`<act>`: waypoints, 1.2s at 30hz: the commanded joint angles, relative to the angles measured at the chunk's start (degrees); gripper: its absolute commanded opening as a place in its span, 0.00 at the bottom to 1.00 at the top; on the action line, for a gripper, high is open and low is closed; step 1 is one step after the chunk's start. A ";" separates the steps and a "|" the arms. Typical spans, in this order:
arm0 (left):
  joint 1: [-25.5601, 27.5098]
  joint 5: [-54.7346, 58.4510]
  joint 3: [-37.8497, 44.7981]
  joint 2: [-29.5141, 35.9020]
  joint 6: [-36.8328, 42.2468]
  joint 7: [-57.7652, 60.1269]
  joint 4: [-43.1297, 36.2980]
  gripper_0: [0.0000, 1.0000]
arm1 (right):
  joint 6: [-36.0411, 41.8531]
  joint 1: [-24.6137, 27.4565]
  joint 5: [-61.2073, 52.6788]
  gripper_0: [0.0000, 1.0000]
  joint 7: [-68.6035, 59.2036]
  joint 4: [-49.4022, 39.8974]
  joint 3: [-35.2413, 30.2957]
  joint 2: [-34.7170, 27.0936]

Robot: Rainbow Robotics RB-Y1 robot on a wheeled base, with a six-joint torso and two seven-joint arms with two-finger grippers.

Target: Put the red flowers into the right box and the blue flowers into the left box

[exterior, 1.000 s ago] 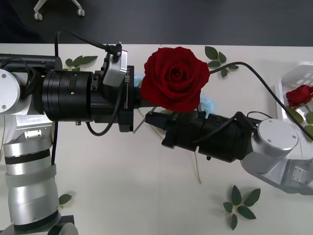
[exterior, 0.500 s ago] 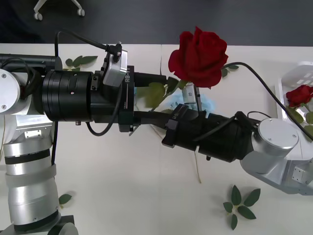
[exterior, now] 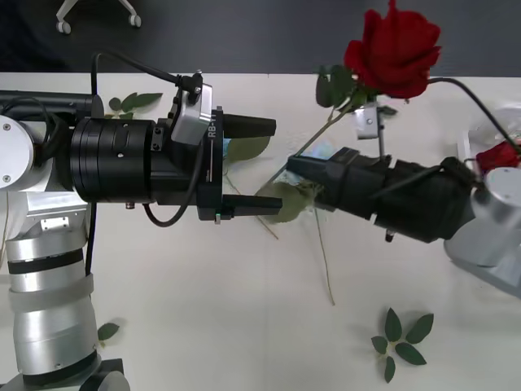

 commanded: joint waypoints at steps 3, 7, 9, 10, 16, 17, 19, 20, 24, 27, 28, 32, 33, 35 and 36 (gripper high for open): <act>2.92 0.47 -4.11 -0.03 -7.11 -2.12 -1.02 1.00 | 0.83 3.90 -5.19 0.00 -0.91 -0.80 -7.04 -8.61; 5.56 -1.29 -7.71 -0.03 -12.73 -2.12 -2.34 1.00 | 2.50 9.52 -5.19 0.00 -0.91 -0.71 -15.04 -12.30; 7.40 -3.31 -8.86 -0.03 -15.63 -1.63 -4.62 1.00 | 4.96 13.04 -5.28 0.00 -0.91 0.17 -19.78 -13.44; 8.02 -3.93 -9.21 -0.03 -16.51 -1.37 -5.33 1.00 | 5.84 14.18 -5.19 0.00 -0.91 0.61 -21.28 -13.71; 14.17 -10.78 -13.43 1.06 -27.85 8.74 -12.44 1.00 | 15.50 23.59 -5.19 0.00 -0.91 7.64 -34.02 -16.34; 15.14 -12.19 -13.69 1.94 -28.99 10.67 -13.41 1.00 | 17.09 24.90 -5.19 0.00 -0.91 9.22 -35.69 -16.78; 16.19 -15.00 -13.78 3.26 -30.40 13.66 -14.64 1.00 | 20.07 27.19 -5.10 0.00 -0.91 12.47 -38.24 -17.40; 16.45 -15.79 -13.78 3.52 -30.84 14.45 -14.91 1.00 | 21.04 27.63 -5.01 0.00 -0.91 13.53 -38.94 -17.40; 17.68 -21.24 -13.95 6.51 -33.56 20.17 -15.96 1.00 | 27.37 29.56 -1.50 0.00 -0.91 21.26 -43.07 -18.28; 17.77 -24.93 -13.95 8.71 -34.88 26.14 -15.96 1.00 | 32.12 29.48 1.76 0.00 -0.91 28.47 -44.83 -19.15; 17.68 -25.64 -13.95 8.97 -35.14 27.64 -15.96 1.00 | 32.91 29.39 2.55 0.00 -0.91 29.61 -45.01 -19.24; 17.68 -31.61 -13.78 10.11 -36.37 36.34 -15.96 1.00 | 36.69 28.42 6.33 0.00 -0.91 35.41 -45.18 -19.68; 17.60 -33.98 -13.60 10.20 -36.37 39.77 -15.96 1.00 | 37.30 28.42 7.64 0.00 -0.91 36.55 -45.27 -19.68; 17.60 -36.80 -13.51 10.29 -36.37 43.72 -15.96 1.00 | 37.13 28.42 10.37 0.00 -0.91 37.26 -45.27 -19.59; 17.60 -38.73 -13.69 10.29 -36.37 46.09 -15.96 1.00 | 36.69 28.42 12.13 0.00 -0.91 37.52 -45.18 -19.68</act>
